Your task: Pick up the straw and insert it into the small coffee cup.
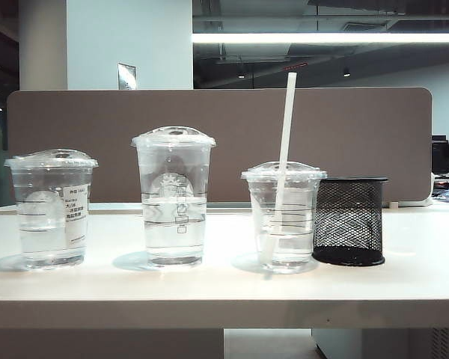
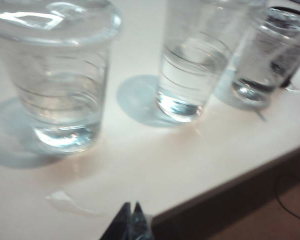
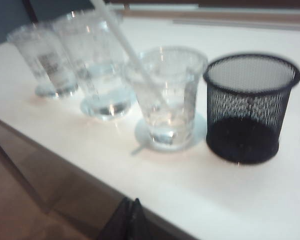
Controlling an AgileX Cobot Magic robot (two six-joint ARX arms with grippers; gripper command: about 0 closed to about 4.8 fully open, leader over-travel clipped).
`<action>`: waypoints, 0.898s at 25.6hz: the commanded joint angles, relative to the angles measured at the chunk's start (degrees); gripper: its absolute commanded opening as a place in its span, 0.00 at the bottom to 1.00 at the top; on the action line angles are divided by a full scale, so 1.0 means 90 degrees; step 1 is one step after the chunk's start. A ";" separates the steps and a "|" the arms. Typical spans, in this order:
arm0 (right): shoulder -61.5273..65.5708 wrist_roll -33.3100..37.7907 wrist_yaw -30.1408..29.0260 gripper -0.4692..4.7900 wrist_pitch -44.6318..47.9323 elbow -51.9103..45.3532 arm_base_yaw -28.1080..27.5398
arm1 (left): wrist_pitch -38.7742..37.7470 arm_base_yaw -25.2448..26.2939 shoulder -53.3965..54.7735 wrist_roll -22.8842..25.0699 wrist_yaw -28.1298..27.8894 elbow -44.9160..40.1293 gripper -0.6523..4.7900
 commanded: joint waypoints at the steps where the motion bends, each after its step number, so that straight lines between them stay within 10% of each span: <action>1: 0.0007 0.0027 -0.0034 0.09 -0.0049 -0.0061 0.0007 | 0.0078 -0.0007 -0.0002 0.0010 -0.0185 -0.0024 0.11; 15: -0.0010 0.0024 0.0015 0.09 -0.0034 -0.0061 0.0002 | 0.0022 0.0007 -0.0491 0.0061 -0.0175 -0.0019 0.11; 23: -0.0012 0.0024 0.0010 0.09 -0.0041 -0.0061 0.0002 | 0.0272 0.0984 -0.0826 0.0046 -0.0515 -0.0102 0.11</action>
